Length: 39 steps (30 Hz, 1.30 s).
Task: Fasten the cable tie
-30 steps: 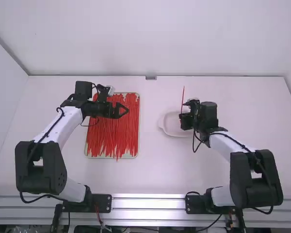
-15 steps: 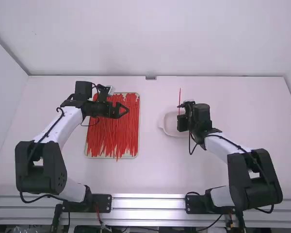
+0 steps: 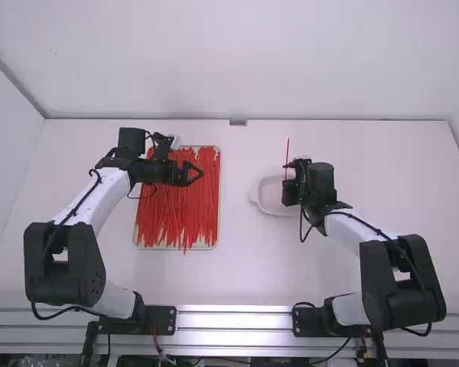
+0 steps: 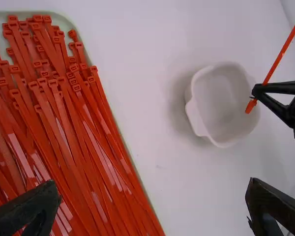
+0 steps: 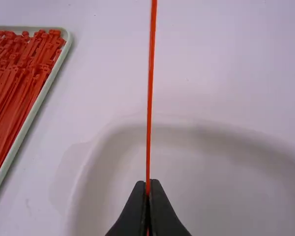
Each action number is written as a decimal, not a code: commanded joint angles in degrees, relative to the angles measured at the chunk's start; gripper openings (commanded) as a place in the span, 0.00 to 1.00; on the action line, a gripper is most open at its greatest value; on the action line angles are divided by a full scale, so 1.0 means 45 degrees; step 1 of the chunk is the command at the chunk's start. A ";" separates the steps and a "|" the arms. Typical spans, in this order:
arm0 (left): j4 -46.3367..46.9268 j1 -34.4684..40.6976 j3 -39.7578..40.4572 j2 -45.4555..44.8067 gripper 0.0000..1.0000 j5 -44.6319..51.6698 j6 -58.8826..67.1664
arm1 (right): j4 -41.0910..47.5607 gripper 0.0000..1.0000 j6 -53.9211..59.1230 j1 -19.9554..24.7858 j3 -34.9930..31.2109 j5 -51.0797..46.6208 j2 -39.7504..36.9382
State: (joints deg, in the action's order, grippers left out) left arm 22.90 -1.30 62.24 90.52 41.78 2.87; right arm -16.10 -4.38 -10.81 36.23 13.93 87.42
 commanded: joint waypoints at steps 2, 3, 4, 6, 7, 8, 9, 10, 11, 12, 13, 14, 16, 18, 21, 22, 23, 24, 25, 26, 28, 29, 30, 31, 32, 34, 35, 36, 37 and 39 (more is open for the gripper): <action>-0.0005 -0.0049 -0.0107 -0.0117 0.99 0.0185 0.0087 | -0.0005 0.00 -0.0029 -0.0019 -0.0058 -0.0112 -0.0112; 0.0000 -0.0044 -0.0107 -0.0117 0.99 0.0204 0.0087 | -0.0005 0.00 -0.0024 0.0000 -0.0058 -0.0112 -0.0112; 0.0000 -0.0044 -0.0107 -0.0117 0.99 0.0204 0.0087 | -0.0005 0.00 -0.0024 0.0000 -0.0058 -0.0112 -0.0112; -0.0005 -0.0049 -0.0107 -0.0117 0.99 0.0199 0.0083 | -0.0015 0.00 -0.0029 -0.0019 -0.0058 -0.0117 -0.0112; 0.0000 -0.0044 -0.0107 -0.0117 0.99 0.0199 0.0083 | -0.0019 0.00 -0.0034 -0.0029 -0.0058 -0.0117 -0.0112; -0.0005 -0.0044 -0.0107 -0.0117 0.99 0.0199 0.0083 | -0.0015 0.08 -0.0034 -0.0019 -0.0058 -0.0112 -0.0112; -0.0010 -0.0044 -0.0107 -0.0117 0.99 0.0199 0.0083 | -0.0015 0.13 -0.0029 -0.0005 -0.0058 -0.0112 -0.0112; 0.0000 -0.0044 -0.0107 -0.0117 0.99 0.0194 0.0087 | -0.0019 0.23 -0.0034 -0.0015 -0.0058 -0.0126 -0.0112; 0.0000 -0.0044 -0.0107 -0.0117 0.99 0.0199 0.0087 | -0.0019 0.28 -0.0034 -0.0015 -0.0058 -0.0151 -0.0112; 0.0000 -0.0049 -0.0107 -0.0117 0.99 0.0199 0.0078 | -0.0019 0.42 -0.0034 -0.0010 -0.0058 -0.0219 -0.0112; 0.0000 -0.0044 -0.0107 -0.0117 1.00 0.0194 0.0083 | -0.0029 0.53 -0.0044 -0.0015 -0.0058 -0.0262 -0.0112; -0.0005 -0.0044 -0.0107 -0.0117 0.99 0.0199 0.0083 | -0.0034 0.58 -0.0049 -0.0015 -0.0058 -0.0282 -0.0112; -0.0005 -0.0049 -0.0107 -0.0117 0.99 0.0194 0.0083 | -0.0024 0.98 -0.0039 -0.0010 -0.0058 -0.0413 -0.0112; 0.0000 -0.0044 -0.0107 -0.0117 0.99 0.0194 0.0083 | -0.0073 0.98 -0.0155 -0.0015 -0.0058 -0.0403 -0.0112; 0.0000 -0.0049 -0.0107 -0.0117 0.99 0.0199 0.0078 | -0.0330 0.98 -0.0413 -0.0015 -0.0058 -0.0393 -0.0112; 0.0000 -0.0044 -0.0107 -0.0117 0.99 0.0194 0.0078 | -0.0437 0.98 -0.0403 -0.0010 -0.0049 -0.0398 -0.0117; -0.0005 -0.0049 -0.0107 -0.0117 0.99 0.0194 0.0087 | -0.0452 0.98 -0.0359 -0.0010 -0.0010 -0.0403 -0.0131; -0.0010 -0.0049 -0.0107 -0.0117 0.99 0.0194 0.0083 | -0.0379 0.98 -0.0355 -0.0010 0.0053 -0.0403 -0.0180; -0.0005 -0.0049 -0.0107 -0.0117 0.99 0.0189 0.0087 | -0.0311 0.98 -0.0291 -0.0010 0.0102 -0.0393 -0.0233; -0.0005 -0.0049 -0.0107 -0.0117 0.99 0.0185 0.0097 | -0.0219 0.98 -0.0257 -0.0015 0.0151 -0.0403 -0.0364; -0.0010 -0.0049 -0.0107 -0.0117 0.99 0.0155 0.0131 | -0.0097 0.98 -0.0199 -0.0015 0.0189 -0.0393 -0.0554; -0.0053 -0.0049 -0.0107 -0.0117 0.99 0.0141 0.0126 | 0.0034 0.98 -0.0165 -0.0015 0.0248 -0.0403 -0.0675; -0.0112 -0.0049 -0.0107 -0.0117 0.99 0.0170 0.0117 | 0.0160 0.98 -0.0165 -0.0015 0.0311 -0.0398 -0.0845; -0.0146 -0.0049 -0.0083 -0.0117 0.99 0.0194 0.0107 | 0.0219 0.98 -0.0170 -0.0015 0.0330 -0.0403 -0.1039; -0.0175 -0.0049 -0.0049 -0.0121 0.99 0.0185 0.0078 | 0.0311 0.98 -0.0141 -0.0010 0.0345 -0.0413 -0.1268; -0.0117 -0.0049 0.0121 -0.0121 0.99 0.0141 0.0083 | 0.0709 0.98 -0.0029 -0.0015 0.0389 -0.0457 -0.1889; -0.0092 -0.0049 0.0165 -0.0121 0.99 0.0117 0.0083 | 0.0792 0.98 -0.0029 -0.0010 0.0389 -0.0505 -0.2040; -0.0049 -0.0049 0.0238 -0.0126 0.99 -0.0005 0.0083 | 0.0942 0.98 -0.0024 -0.0010 0.0389 -0.0568 -0.2302; 0.0015 -0.0049 0.0301 -0.0146 0.99 -0.0214 0.0083 | 0.1088 0.98 -0.0029 -0.0010 0.0384 -0.0675 -0.2579; 0.0204 -0.0049 0.0432 -0.0257 0.99 -0.0826 0.0073 | 0.1447 0.98 -0.0024 -0.0010 0.0389 -0.1010 -0.3162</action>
State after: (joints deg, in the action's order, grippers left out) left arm 23.42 -1.28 62.30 90.52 40.01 2.85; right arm -9.87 -4.60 -10.81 36.45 10.94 75.40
